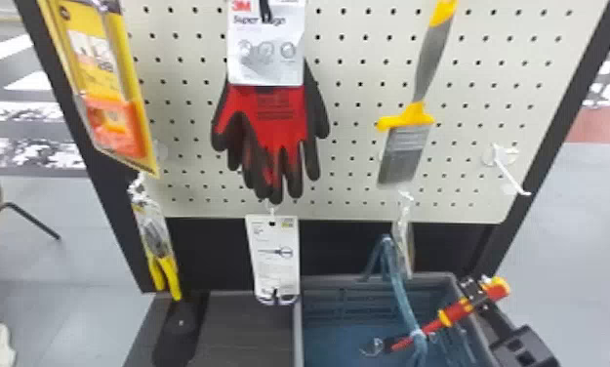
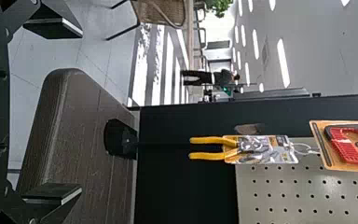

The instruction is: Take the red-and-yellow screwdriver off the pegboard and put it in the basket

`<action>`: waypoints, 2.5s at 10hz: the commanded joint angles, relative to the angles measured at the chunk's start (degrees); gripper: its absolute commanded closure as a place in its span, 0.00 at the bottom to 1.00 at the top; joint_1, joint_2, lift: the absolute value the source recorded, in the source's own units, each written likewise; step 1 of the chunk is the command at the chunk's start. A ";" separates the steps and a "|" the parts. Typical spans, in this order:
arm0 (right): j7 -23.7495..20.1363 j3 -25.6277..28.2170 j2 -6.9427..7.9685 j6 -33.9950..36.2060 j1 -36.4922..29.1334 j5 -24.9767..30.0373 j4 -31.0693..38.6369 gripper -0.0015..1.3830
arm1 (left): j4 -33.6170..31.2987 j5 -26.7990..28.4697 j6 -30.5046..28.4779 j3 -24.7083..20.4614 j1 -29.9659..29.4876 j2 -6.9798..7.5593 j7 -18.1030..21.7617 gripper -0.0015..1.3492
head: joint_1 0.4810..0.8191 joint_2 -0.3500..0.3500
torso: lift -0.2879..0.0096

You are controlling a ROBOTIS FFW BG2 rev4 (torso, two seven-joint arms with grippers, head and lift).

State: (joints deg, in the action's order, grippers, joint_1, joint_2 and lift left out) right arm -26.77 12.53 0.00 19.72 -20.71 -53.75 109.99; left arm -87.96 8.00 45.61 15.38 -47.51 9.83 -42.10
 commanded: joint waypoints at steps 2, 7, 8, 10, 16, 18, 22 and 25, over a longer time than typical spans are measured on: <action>-0.21 -2.07 -0.18 -1.17 1.98 0.13 -3.88 0.77 | 0.70 0.09 0.44 0.09 0.35 -0.08 0.00 0.10 | 0.20 0.50 | 0.63; -1.88 -4.44 -2.72 2.25 6.65 6.81 -8.53 0.77 | 2.39 -0.44 0.97 0.35 1.46 0.10 0.35 0.10 | 0.20 0.50 | 0.63; -2.76 -4.44 -3.25 3.66 7.64 9.19 -8.53 0.77 | 2.67 -0.44 1.06 0.35 1.58 0.10 0.26 0.10 | 0.20 0.50 | 0.63; -4.78 -4.44 -3.78 5.77 9.36 11.38 -11.34 0.77 | 3.09 -0.62 1.32 0.70 1.95 0.36 0.26 0.10 | 0.20 0.50 | 0.63; -6.45 -6.55 -4.13 2.69 12.68 11.91 -18.93 0.77 | 4.50 -1.41 2.11 1.32 2.81 0.80 0.26 0.11 | 0.20 0.50 | 0.63; -10.23 -7.08 -5.36 1.99 16.62 15.16 -21.60 0.17 | 4.64 -1.41 1.93 1.40 2.94 0.80 0.35 0.11 | 0.20 0.50 | 0.63; -10.23 -6.38 -5.63 1.37 16.74 16.92 -17.24 0.14 | 4.78 -1.85 2.02 2.11 3.18 1.42 0.35 0.11 | 0.20 0.50 | 0.63; -10.06 -6.29 -5.45 1.11 16.13 16.48 -17.10 0.14 | 4.64 -1.85 2.02 2.20 3.18 1.50 0.35 0.11 | 0.20 0.50 | 0.63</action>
State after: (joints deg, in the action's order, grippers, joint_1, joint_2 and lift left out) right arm -36.83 6.24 -5.47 20.84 -4.55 -37.22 92.85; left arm -83.26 6.15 47.64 17.55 -44.28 11.31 -41.74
